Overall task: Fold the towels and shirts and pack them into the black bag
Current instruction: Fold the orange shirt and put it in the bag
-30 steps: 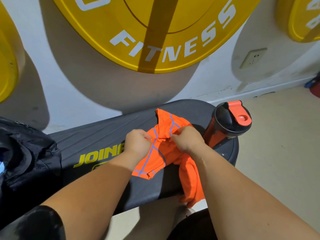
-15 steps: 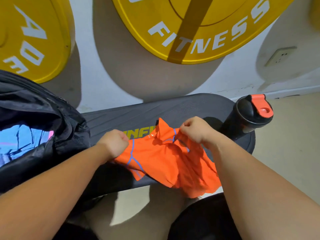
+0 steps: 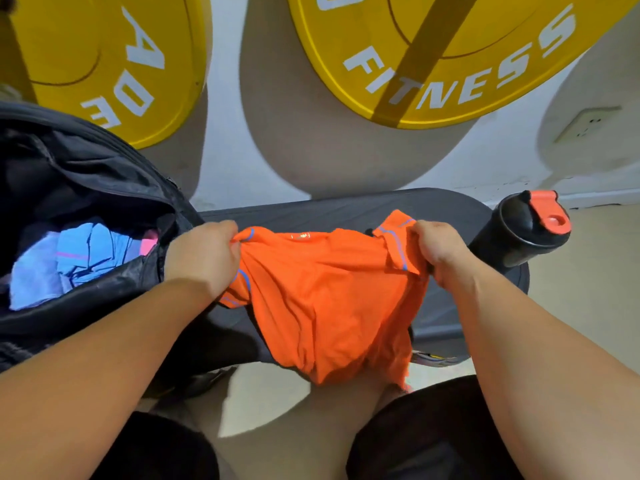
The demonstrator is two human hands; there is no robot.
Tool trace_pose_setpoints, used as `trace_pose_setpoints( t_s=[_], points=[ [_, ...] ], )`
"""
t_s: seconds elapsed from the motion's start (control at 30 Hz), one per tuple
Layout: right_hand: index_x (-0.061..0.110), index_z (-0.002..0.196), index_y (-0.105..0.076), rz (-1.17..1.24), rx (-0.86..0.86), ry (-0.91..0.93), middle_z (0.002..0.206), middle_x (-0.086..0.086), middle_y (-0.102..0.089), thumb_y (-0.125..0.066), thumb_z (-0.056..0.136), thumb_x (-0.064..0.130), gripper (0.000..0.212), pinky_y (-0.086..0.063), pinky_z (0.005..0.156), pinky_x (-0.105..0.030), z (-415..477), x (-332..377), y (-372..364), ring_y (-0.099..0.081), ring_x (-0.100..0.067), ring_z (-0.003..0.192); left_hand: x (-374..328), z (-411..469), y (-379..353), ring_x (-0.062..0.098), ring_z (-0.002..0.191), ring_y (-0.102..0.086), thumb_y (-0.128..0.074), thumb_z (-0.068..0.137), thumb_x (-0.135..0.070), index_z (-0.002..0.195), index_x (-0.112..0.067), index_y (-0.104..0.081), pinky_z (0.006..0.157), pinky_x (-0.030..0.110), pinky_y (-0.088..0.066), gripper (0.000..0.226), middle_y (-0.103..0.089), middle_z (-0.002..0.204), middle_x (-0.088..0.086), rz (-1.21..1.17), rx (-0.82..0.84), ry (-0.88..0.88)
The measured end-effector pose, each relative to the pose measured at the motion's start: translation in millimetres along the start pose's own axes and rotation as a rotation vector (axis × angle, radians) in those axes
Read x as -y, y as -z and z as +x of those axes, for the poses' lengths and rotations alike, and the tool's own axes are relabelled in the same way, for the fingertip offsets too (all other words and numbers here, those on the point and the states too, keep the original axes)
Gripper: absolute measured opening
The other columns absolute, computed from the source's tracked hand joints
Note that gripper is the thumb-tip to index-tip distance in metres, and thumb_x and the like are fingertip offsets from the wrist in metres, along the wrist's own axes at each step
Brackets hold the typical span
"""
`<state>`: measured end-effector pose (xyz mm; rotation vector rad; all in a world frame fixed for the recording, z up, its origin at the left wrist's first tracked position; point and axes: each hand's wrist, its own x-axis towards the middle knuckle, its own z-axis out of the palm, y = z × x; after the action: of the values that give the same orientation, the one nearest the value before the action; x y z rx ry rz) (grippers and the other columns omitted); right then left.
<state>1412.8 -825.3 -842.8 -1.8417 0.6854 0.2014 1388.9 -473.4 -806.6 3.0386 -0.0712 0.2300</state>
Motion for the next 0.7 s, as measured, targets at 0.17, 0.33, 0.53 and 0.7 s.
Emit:
trace_pose_setpoints(
  t_s=[0.17, 0.33, 0.53, 0.7],
  points=[
    [0.007, 0.114, -0.06, -0.583, -0.094, -0.003, 0.121, -0.024, -0.062, -0.052, 0.091, 0.03, 0.034, -0.045, 0.088, -0.037, 10.3, -32.9, 3.2, -0.058, -0.041, 0.114, 7.0, -1.1, -22.8, 0.037, 0.106, -0.058, -0.062, 0.084, -0.043, 0.117, -0.023, -0.052, 0.086, 0.047, -0.05, 0.04, -0.056, 0.111, 0.009, 0.092, 0.462, -0.055],
    [0.038, 0.141, -0.046, -0.929, 0.171, 0.255, 0.139, -0.013, -0.043, -0.064, 0.083, 0.053, 0.062, -0.04, 0.108, -0.047, -2.3, -32.2, -26.3, -0.043, -0.04, 0.129, -16.1, -13.5, -59.2, 0.03, 0.122, -0.049, -0.063, 0.082, -0.056, 0.139, -0.028, -0.043, 0.096, 0.045, -0.045, 0.066, -0.048, 0.132, 0.005, 0.103, 0.562, -0.097],
    [0.049, 0.135, -0.047, -1.341, 0.532, 0.296, 0.134, -0.005, -0.039, -0.065, 0.081, 0.038, 0.058, -0.043, 0.104, -0.048, -9.5, -42.0, -44.9, -0.042, -0.037, 0.124, -25.7, -3.3, -95.4, 0.032, 0.132, -0.041, -0.065, 0.084, -0.054, 0.147, -0.03, -0.041, 0.106, 0.047, -0.041, 0.071, -0.041, 0.146, 0.003, -0.046, 0.518, -0.026],
    [0.02, 0.128, -0.052, -1.317, 0.348, 0.192, 0.125, -0.01, -0.053, -0.058, 0.085, 0.016, 0.044, -0.054, 0.088, -0.04, -1.0, -46.4, -25.1, -0.06, -0.033, 0.109, -26.7, 2.4, -119.7, 0.03, 0.132, -0.04, -0.069, 0.078, -0.06, 0.153, -0.031, -0.028, 0.109, 0.044, -0.039, 0.091, -0.037, 0.146, 0.006, 0.042, 0.566, -0.039]
  ],
)
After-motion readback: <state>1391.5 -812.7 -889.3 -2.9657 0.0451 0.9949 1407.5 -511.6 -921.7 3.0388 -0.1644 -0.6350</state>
